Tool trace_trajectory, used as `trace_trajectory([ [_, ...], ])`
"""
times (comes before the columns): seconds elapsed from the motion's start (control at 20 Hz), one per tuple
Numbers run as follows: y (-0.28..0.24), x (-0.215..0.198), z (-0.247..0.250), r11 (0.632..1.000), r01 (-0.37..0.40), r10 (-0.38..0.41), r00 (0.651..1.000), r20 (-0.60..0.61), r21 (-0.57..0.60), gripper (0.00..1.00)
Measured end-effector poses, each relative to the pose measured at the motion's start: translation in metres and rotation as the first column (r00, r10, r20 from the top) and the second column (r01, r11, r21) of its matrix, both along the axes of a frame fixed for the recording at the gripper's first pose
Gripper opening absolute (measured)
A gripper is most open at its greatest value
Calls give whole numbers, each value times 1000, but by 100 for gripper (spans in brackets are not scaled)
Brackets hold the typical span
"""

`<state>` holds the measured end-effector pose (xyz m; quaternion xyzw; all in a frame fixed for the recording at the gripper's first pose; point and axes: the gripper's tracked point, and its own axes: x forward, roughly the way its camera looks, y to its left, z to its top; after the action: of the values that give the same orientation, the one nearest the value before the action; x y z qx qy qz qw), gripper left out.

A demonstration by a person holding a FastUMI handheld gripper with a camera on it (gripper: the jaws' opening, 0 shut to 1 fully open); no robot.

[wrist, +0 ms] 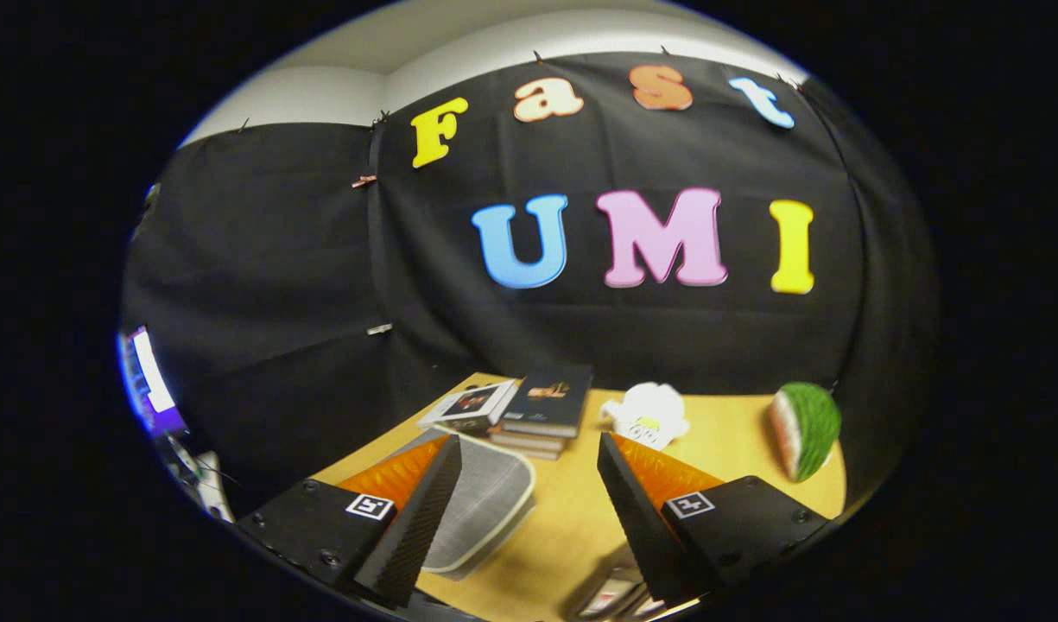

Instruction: Open the storage box then place both shoes into the box .Put the left shoe in first, then the right shoe, with the right side of both shoes facing outward in a uniform manner.

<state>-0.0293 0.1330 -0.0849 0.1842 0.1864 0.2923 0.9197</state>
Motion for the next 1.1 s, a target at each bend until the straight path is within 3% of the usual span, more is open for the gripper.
trace_trajectory([
  [0.2, 33, -8, -59, 975, -112, 161, 952, -260, 193, 98],
  [0.5, 70, -16, -127, 909, -89, 302, 815, -494, 408, 98],
  [0.8, 114, -30, -169, 846, -73, 433, 673, -599, 528, 98],
  [1.0, 121, -32, -164, 720, 21, 548, 596, -587, 693, 95],
  [1.1, 119, -26, -159, 663, 68, 577, 588, -567, 746, 68],
])
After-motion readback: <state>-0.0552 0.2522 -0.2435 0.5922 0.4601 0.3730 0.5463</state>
